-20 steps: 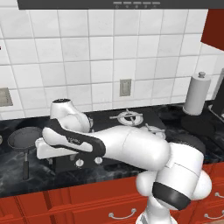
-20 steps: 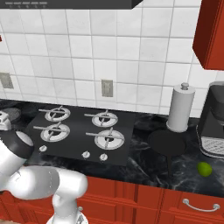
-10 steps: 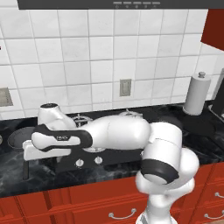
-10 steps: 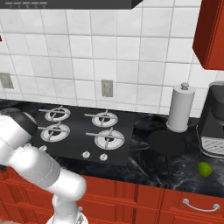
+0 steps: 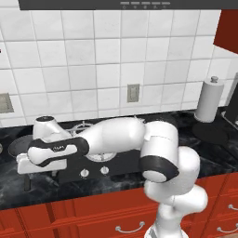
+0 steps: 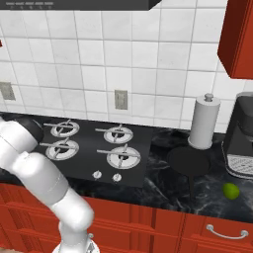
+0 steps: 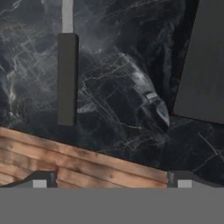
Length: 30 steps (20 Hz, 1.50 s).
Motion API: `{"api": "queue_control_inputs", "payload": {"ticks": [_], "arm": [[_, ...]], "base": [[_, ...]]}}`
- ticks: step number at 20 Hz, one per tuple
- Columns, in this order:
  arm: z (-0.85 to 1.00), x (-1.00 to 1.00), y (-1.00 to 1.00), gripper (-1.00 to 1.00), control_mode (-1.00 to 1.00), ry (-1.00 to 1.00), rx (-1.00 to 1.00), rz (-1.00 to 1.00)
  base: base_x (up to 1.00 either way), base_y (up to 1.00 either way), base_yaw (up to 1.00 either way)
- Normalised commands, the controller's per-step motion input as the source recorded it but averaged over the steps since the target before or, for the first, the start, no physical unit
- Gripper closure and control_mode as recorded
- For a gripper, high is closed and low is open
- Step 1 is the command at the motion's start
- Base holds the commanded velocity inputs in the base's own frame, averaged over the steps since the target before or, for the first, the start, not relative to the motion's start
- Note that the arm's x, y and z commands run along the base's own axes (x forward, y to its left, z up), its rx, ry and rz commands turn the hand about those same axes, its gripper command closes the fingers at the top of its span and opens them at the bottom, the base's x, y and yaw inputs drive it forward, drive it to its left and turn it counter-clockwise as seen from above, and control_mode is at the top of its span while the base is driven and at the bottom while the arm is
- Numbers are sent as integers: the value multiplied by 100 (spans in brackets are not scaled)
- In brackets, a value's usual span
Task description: Place both pans onto different burners. Then place the lime and the fish on different pans.
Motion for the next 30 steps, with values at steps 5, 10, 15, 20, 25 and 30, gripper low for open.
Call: {"api": "queue_control_inputs", "payload": {"ticks": [5, 10, 15, 20, 25, 30], "arm": [[-9, 19, 15, -100, -100, 0, 0, 0], [-4, 16, 15, -100, -100, 0, -1, 0], [-9, 14, 10, -100, -100, 0, -1, 0], [-22, 15, 3, -100, -100, -4, -1, 0], [-27, 11, 4, -100, -100, -5, -1, 0], [-19, 1, 10, -100, -100, -6, 0, 0]], "base": [[0, 0, 0], [0, 0, 0], [0, 0, 0], [0, 0, 0], [0, 0, 0], [0, 0, 0]]}}
